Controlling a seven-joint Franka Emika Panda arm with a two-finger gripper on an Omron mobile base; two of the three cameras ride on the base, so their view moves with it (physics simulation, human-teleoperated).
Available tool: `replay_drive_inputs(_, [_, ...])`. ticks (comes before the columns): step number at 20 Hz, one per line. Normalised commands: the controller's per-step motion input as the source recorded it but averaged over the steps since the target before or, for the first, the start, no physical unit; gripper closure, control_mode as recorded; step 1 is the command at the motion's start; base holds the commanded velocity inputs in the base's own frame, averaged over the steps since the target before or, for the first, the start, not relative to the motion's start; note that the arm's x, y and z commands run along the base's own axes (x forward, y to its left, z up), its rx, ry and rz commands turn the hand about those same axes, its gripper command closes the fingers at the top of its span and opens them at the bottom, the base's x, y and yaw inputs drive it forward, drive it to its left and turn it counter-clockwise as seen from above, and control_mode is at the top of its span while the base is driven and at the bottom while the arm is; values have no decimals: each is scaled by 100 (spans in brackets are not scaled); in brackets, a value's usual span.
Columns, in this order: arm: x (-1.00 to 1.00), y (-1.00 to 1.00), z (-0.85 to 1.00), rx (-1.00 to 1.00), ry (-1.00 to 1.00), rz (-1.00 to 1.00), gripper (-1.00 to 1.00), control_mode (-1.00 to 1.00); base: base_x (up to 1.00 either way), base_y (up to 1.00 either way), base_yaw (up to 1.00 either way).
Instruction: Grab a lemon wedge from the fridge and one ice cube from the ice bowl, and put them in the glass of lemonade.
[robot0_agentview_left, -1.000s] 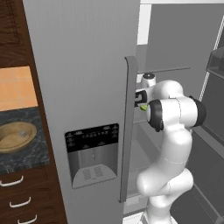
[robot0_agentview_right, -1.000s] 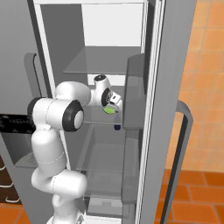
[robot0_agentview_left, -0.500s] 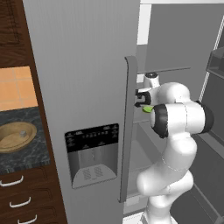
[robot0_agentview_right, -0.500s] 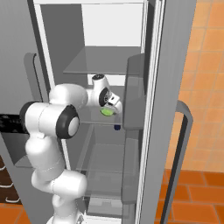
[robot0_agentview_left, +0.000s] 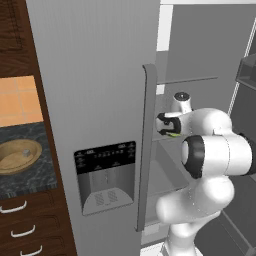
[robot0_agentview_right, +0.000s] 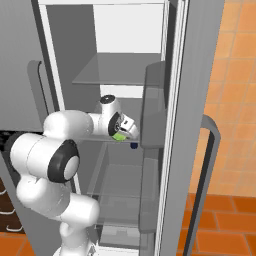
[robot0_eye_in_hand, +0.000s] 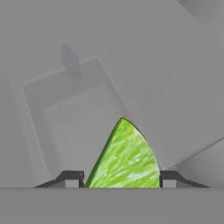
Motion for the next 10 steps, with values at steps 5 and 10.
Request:
replay_drive_inputs(5, [-92, 9, 51, 1, 1, 13, 100, -100, 0, 0, 0])
replay_drive_inputs(10, [-80, 48, 35, 0, 18, 32, 100, -100, 0, 0, 0])
